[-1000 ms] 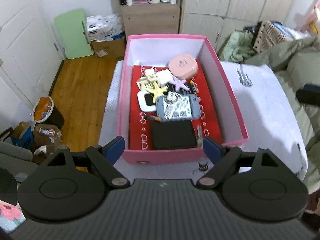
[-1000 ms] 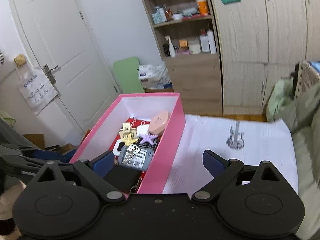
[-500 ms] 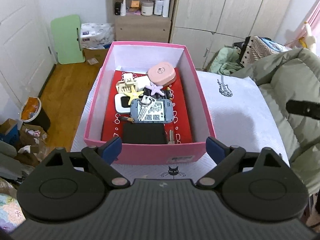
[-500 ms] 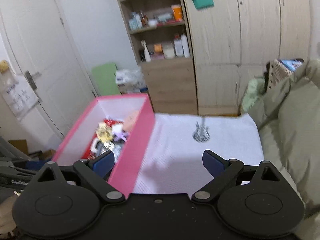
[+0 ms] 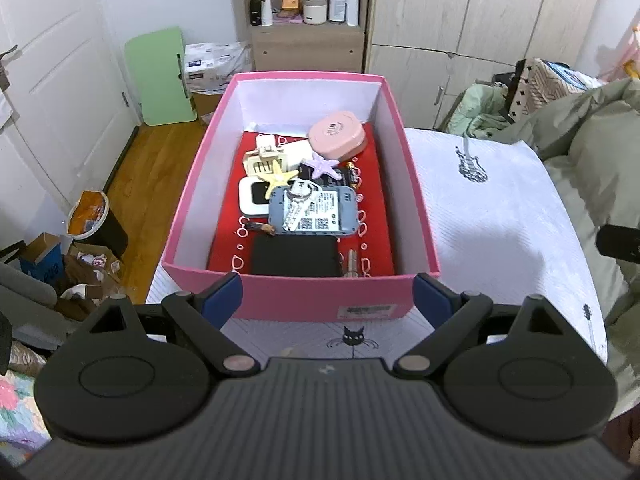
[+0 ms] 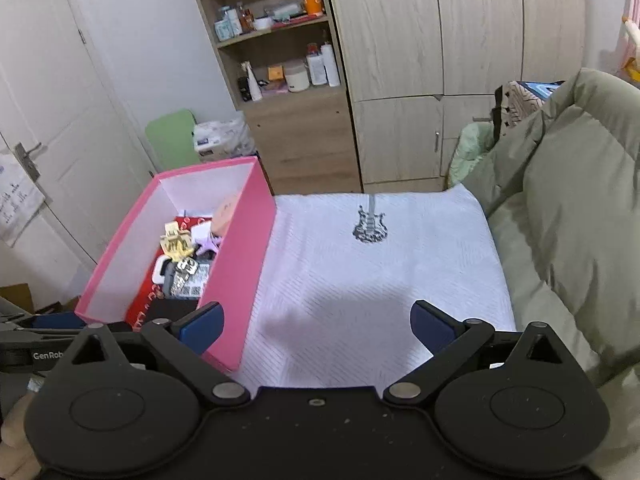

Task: Organize rigid objects

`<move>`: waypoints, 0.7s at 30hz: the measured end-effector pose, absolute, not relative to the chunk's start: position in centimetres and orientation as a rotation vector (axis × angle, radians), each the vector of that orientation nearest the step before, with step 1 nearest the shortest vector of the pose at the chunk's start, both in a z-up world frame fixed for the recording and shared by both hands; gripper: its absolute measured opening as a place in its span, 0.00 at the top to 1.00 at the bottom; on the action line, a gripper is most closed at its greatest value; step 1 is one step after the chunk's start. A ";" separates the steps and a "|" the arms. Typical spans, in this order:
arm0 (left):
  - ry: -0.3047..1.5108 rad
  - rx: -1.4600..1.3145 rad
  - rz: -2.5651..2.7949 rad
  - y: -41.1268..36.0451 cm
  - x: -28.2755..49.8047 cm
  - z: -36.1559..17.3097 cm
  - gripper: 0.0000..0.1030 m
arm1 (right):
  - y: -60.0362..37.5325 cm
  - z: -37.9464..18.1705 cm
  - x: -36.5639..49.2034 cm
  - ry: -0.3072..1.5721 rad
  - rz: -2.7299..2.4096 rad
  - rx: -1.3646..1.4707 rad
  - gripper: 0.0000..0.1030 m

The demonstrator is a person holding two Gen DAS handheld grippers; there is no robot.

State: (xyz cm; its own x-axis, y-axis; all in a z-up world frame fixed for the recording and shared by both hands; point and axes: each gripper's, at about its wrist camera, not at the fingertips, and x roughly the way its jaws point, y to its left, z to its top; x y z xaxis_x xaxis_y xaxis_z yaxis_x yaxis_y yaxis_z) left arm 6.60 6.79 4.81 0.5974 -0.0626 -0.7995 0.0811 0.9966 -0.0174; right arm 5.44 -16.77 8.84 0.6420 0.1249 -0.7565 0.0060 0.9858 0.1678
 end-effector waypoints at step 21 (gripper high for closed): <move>0.938 0.030 -0.060 6.1 5.6 5.0 0.10 | -16.1 8.8 4.1 0.855 0.052 0.094 0.02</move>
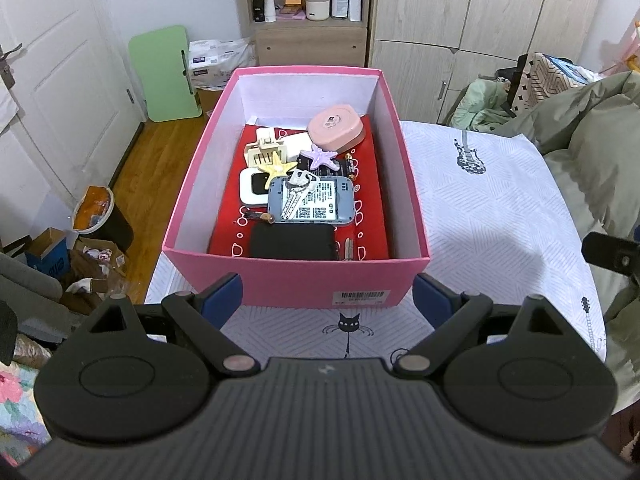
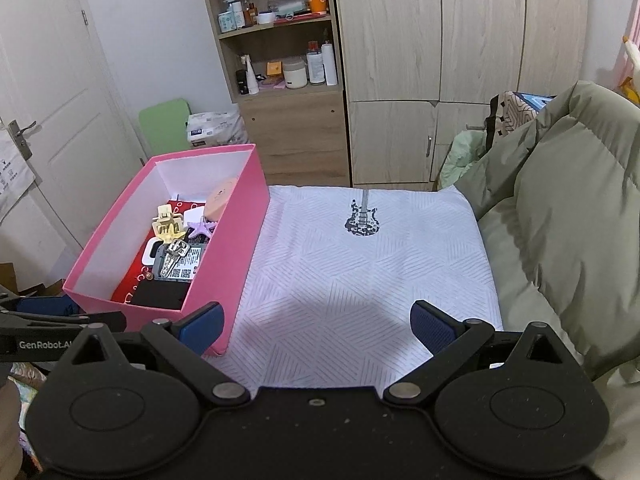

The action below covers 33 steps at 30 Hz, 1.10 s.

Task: Organize rigid objects

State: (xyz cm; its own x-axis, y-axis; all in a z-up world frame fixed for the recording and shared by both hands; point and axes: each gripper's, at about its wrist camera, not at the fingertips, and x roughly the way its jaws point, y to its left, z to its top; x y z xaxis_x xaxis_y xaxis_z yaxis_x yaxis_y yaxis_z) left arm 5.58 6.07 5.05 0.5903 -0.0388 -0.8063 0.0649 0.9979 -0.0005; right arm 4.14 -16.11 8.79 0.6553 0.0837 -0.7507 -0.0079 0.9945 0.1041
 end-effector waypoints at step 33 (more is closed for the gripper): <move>0.926 0.053 -0.012 5.5 4.9 5.1 0.01 | -16.9 8.2 3.7 0.850 0.019 0.059 0.02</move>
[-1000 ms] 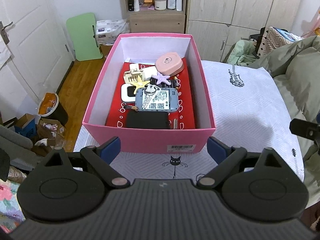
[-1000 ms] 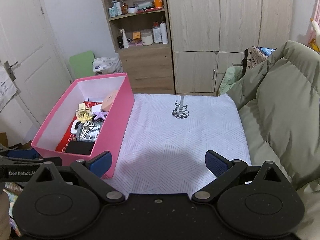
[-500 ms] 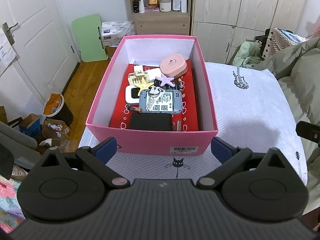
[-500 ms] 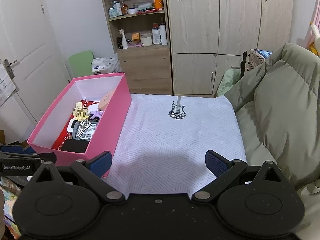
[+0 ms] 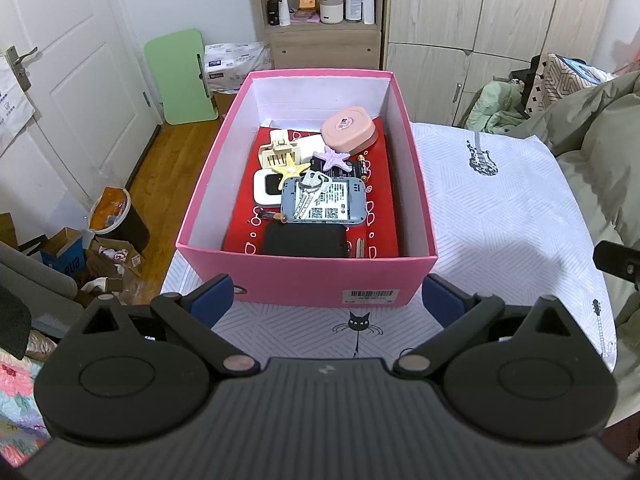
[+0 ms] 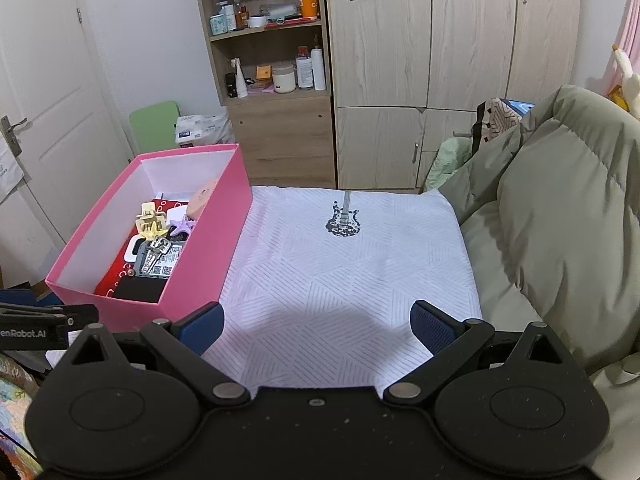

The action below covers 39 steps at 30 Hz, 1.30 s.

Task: Organize rigid objects

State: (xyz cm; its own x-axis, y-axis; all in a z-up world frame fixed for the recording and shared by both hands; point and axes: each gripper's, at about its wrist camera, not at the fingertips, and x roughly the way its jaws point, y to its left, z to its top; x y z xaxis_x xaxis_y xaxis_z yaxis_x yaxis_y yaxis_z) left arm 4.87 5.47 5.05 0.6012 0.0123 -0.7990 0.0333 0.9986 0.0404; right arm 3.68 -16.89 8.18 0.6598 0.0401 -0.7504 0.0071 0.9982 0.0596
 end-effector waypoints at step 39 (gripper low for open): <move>0.912 0.096 -0.043 4.8 4.3 6.1 0.01 | -17.3 7.9 3.1 0.849 0.002 0.071 0.02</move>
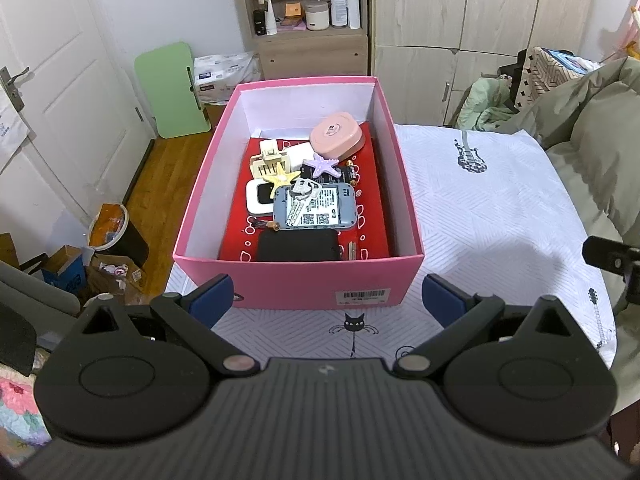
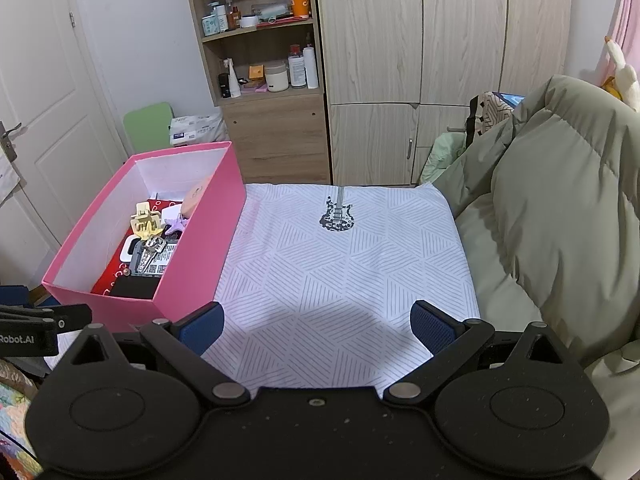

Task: Organize rigid objects

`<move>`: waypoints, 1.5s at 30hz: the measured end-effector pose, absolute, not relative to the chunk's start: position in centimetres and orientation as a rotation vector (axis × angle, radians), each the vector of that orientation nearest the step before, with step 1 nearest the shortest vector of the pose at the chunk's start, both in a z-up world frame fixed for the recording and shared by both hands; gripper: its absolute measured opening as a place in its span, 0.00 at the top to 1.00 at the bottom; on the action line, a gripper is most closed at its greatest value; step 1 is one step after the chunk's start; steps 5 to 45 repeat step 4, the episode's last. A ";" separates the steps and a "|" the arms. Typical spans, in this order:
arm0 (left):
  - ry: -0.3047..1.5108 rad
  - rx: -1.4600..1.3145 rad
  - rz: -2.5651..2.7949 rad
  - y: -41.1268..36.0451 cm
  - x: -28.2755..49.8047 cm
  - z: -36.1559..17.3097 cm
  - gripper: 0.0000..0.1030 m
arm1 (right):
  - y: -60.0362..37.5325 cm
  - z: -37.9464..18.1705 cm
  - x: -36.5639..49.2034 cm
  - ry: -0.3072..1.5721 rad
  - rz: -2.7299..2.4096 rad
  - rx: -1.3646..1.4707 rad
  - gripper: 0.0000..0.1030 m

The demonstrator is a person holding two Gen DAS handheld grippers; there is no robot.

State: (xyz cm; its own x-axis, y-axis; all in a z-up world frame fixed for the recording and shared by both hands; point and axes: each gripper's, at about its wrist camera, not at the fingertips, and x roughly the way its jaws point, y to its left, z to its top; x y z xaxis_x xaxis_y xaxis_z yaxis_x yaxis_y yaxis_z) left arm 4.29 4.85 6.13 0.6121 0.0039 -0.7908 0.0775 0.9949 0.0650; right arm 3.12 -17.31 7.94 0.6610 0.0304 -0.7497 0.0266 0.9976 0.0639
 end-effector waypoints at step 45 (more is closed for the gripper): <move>0.916 0.099 -0.042 4.7 4.4 6.0 0.01 | -17.4 7.9 3.0 0.850 0.000 0.074 0.02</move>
